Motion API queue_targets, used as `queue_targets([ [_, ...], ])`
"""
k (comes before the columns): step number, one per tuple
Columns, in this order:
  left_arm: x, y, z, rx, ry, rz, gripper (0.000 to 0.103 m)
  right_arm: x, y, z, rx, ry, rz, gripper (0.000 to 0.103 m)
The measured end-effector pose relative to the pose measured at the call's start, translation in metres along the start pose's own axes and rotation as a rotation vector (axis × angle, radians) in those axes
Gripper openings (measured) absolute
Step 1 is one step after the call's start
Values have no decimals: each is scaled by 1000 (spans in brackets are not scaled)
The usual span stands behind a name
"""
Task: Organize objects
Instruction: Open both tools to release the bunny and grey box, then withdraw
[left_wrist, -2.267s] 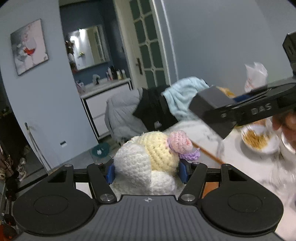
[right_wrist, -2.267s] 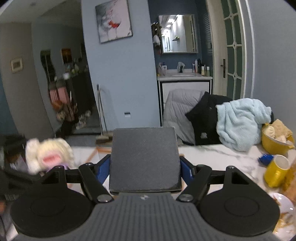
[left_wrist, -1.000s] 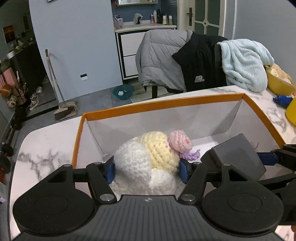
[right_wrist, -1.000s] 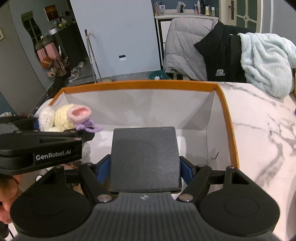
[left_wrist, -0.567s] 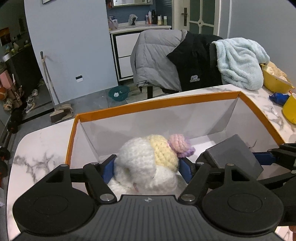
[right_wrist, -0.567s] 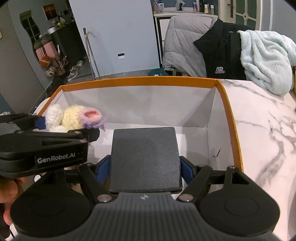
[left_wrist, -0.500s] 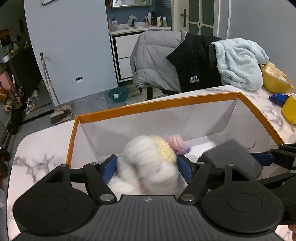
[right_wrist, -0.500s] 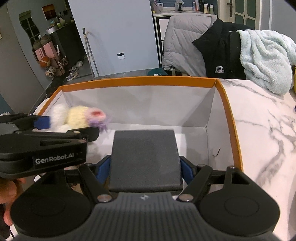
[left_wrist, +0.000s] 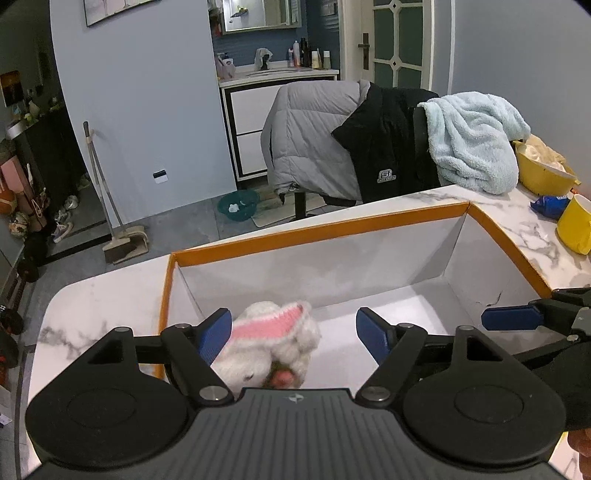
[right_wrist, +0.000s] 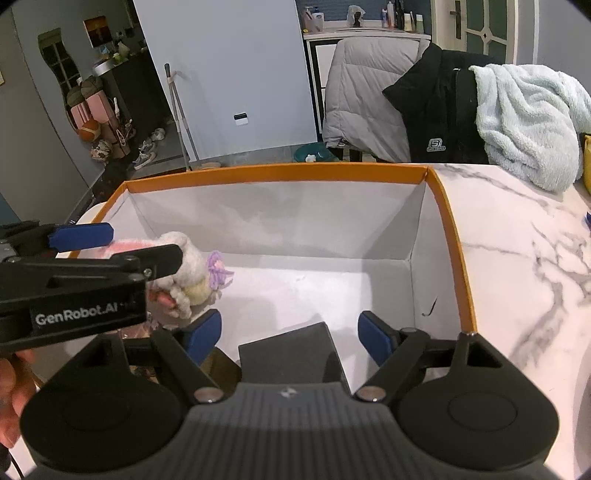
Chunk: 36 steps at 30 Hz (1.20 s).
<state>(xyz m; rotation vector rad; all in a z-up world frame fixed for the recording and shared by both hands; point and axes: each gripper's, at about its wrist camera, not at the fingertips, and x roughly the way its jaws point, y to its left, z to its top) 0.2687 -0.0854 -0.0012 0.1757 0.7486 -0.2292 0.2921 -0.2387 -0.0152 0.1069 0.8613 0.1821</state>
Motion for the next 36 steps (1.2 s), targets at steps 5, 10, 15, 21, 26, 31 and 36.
queue_targets([
  [5, -16, 5, 1, 7, -24, 2, 88, -8, -1, 3, -7, -17, -2, 82],
  [10, -40, 10, 0, 26, -78, 20, 88, -24, -2, 4, -9, -43, 0, 82],
  [15, -67, 17, 1, 16, -113, 13, 88, -50, 2, 4, -33, -74, -2, 82],
  [21, -103, 22, -8, 31, -140, 9, 88, -96, 12, 0, -86, -134, 3, 82],
  [26, -134, 29, -26, 17, -162, -22, 88, -133, 20, -15, -118, -180, 18, 82],
  [31, -159, 31, -50, 31, -170, -48, 88, -163, 26, -40, -166, -202, 10, 83],
  [36, -170, 33, -75, 40, -154, -65, 88, -180, 27, -77, -176, -192, 35, 83],
])
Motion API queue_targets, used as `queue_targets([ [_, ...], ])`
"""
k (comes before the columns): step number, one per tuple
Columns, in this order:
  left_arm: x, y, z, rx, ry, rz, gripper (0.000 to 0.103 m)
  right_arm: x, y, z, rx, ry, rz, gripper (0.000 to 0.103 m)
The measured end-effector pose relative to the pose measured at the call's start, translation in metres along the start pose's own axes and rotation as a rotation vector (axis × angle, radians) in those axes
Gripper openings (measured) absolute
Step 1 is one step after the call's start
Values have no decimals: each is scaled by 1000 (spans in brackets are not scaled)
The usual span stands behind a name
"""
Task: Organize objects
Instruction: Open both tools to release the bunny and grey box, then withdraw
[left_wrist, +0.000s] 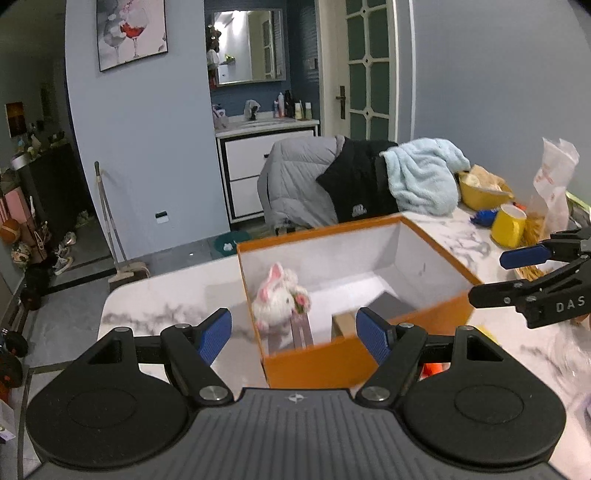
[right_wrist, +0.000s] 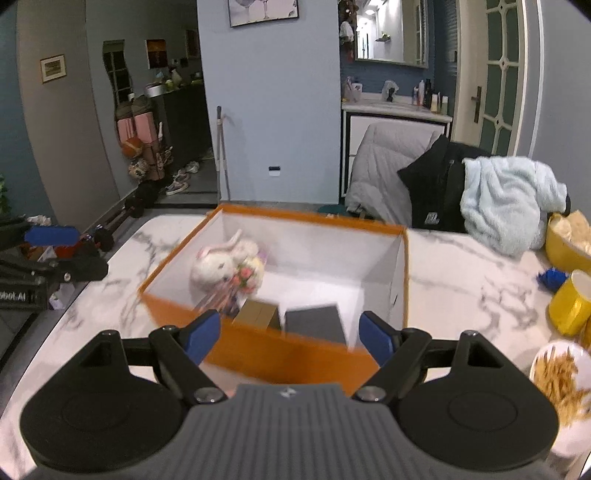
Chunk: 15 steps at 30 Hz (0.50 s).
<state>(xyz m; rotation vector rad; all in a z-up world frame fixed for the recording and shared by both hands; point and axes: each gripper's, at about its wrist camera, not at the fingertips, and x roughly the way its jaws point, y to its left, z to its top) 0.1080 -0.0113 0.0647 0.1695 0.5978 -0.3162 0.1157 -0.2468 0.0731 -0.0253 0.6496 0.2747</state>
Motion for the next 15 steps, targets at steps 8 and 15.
queue_targets([
  [8, 4, -14, -52, 123, 102, -31, 89, -5, 15, -59, -58, 81, 32, 86],
  [15, 19, -20, -93, 105, 153, -57, 89, 5, 13, -91, -93, 163, 30, 86],
])
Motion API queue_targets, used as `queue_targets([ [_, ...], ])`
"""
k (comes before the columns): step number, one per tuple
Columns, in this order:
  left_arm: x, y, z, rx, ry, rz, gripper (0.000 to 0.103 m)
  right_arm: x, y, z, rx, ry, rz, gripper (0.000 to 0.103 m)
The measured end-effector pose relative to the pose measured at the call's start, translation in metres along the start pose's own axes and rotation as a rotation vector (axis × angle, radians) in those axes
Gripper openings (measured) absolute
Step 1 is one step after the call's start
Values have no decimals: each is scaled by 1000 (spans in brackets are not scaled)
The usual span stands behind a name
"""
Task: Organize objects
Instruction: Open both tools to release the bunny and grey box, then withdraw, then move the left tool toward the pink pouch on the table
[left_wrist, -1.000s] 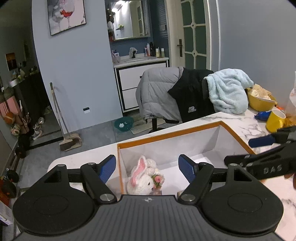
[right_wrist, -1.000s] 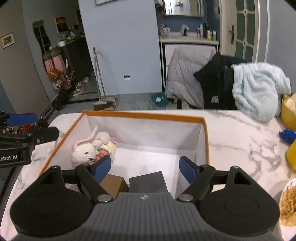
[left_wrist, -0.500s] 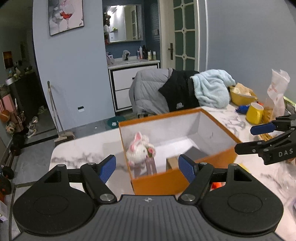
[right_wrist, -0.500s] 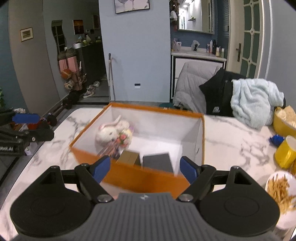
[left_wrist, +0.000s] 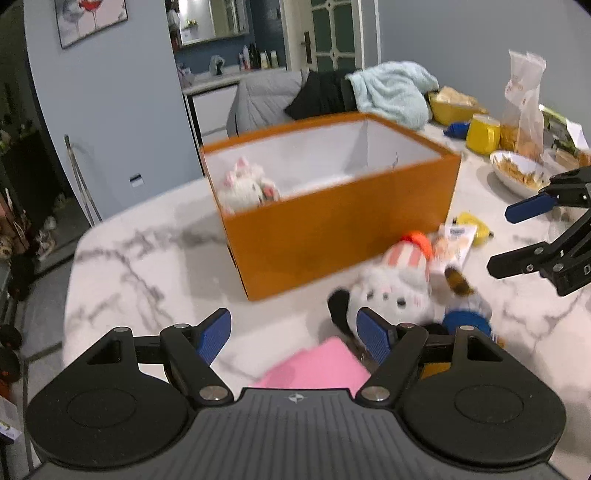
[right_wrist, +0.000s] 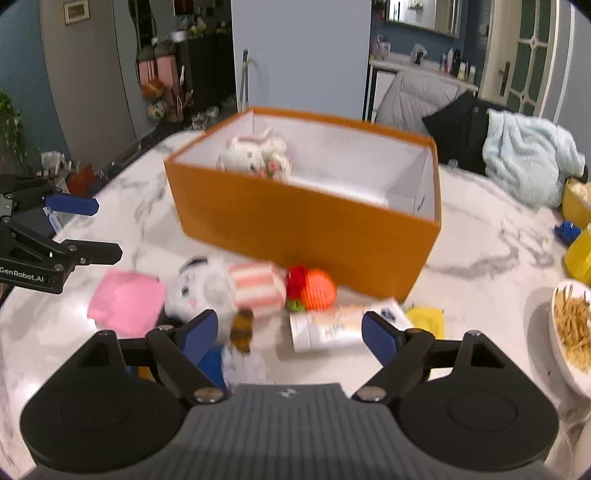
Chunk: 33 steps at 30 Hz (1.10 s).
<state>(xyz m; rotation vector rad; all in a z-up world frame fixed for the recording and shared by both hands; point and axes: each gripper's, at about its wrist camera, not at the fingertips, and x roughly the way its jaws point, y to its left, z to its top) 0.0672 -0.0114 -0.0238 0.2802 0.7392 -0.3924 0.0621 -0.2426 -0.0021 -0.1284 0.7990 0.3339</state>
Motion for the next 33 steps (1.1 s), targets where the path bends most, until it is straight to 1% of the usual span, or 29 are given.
queue_targets([
  [6, 10, -8, -18, 62, 47, -15, 89, 14, -9, -17, 57, 69, 38, 86],
  [9, 16, -13, -28, 95, 74, -30, 89, 18, -13, -20, 99, 90, 57, 86],
  [13, 23, -19, -42, 165, 114, -47, 89, 21, -16, -24, 142, 110, 86, 86],
  [15, 26, -21, -49, 198, 129, -43, 89, 23, -16, -25, 150, 115, 98, 87],
  [19, 33, -22, -61, 234, 159, -26, 90, 27, -14, -26, 155, 130, 116, 87],
  [20, 34, -23, -63, 254, 151, -15, 93, 28, -14, -26, 160, 134, 124, 87],
  [23, 35, -23, -64, 279, 137, -6, 95, 31, -11, -27, 167, 145, 143, 87],
  [29, 42, -18, -59, 251, 114, -3, 98, 37, -1, -33, 136, 169, 161, 87],
  [33, 47, -17, -56, 238, 99, -7, 99, 42, 2, -36, 141, 171, 169, 88],
])
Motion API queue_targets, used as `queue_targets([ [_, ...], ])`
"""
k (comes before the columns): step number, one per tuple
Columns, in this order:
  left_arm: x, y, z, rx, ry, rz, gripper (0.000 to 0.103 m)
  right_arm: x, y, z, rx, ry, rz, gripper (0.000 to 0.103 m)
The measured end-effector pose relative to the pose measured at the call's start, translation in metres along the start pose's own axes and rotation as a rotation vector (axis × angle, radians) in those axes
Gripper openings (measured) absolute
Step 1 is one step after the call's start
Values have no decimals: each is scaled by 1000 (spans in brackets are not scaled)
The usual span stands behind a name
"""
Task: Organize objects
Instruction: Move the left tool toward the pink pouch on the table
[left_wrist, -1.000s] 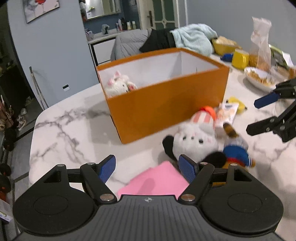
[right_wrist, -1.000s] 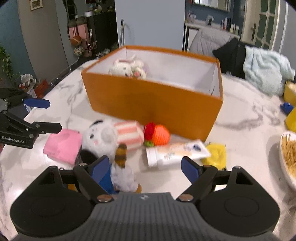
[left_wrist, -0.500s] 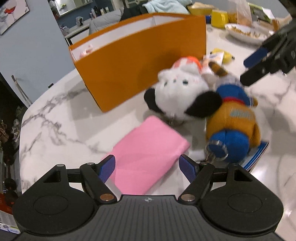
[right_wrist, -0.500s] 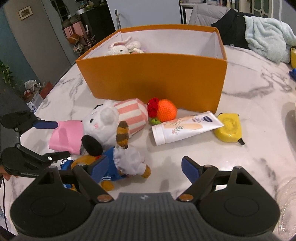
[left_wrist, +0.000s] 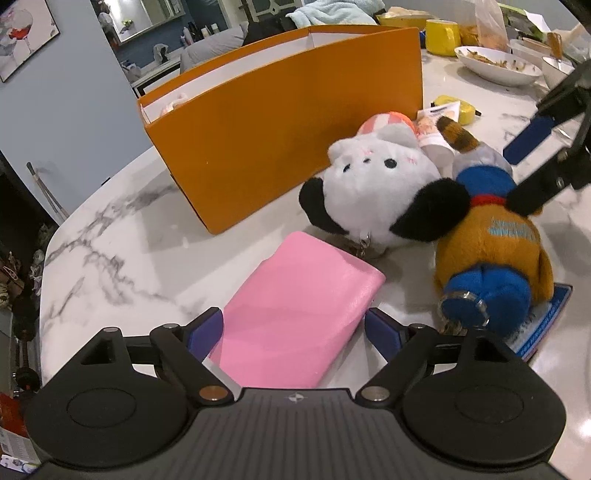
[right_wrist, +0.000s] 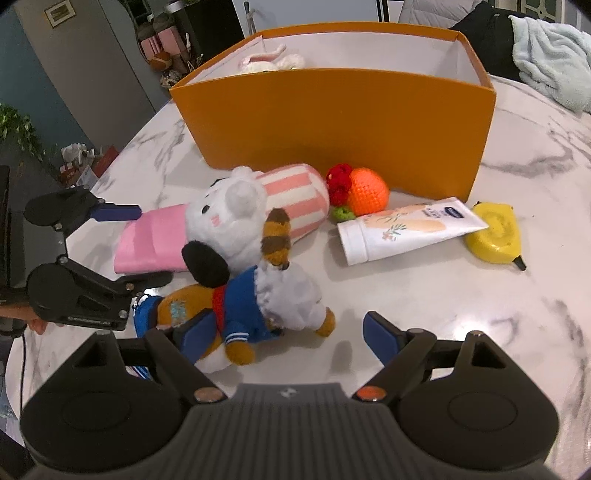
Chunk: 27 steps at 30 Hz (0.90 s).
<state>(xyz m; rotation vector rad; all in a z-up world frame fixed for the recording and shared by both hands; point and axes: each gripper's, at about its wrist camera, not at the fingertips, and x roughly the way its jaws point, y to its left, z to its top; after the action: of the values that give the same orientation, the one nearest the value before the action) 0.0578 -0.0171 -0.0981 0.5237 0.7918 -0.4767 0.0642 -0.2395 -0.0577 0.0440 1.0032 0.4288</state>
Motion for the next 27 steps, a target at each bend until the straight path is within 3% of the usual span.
queue_targets([
  [6, 5, 2, 5, -40, 12, -16, 103, 4, 0, 1, 19, -12, 21, 87],
  [9, 5, 1, 5, -44, 23, -39, 103, 5, -2, 2, 29, -10, 90, 69],
  [13, 1, -3, 2, -30, 32, -72, 103, 1, 0, 6, -15, -2, 88, 59],
  [18, -6, -12, -1, -2, 41, -111, 103, -6, -1, 9, -89, 26, 57, 55],
  [20, -10, -14, -3, -5, 46, -138, 103, -10, -5, 9, -125, 29, 42, 46],
  [23, -17, -18, -3, -9, 50, -191, 103, -16, -10, 8, -175, 17, -54, 49],
  [27, -25, -26, -2, -13, 68, -255, 103, -25, -26, 8, -136, 2, -115, 63],
])
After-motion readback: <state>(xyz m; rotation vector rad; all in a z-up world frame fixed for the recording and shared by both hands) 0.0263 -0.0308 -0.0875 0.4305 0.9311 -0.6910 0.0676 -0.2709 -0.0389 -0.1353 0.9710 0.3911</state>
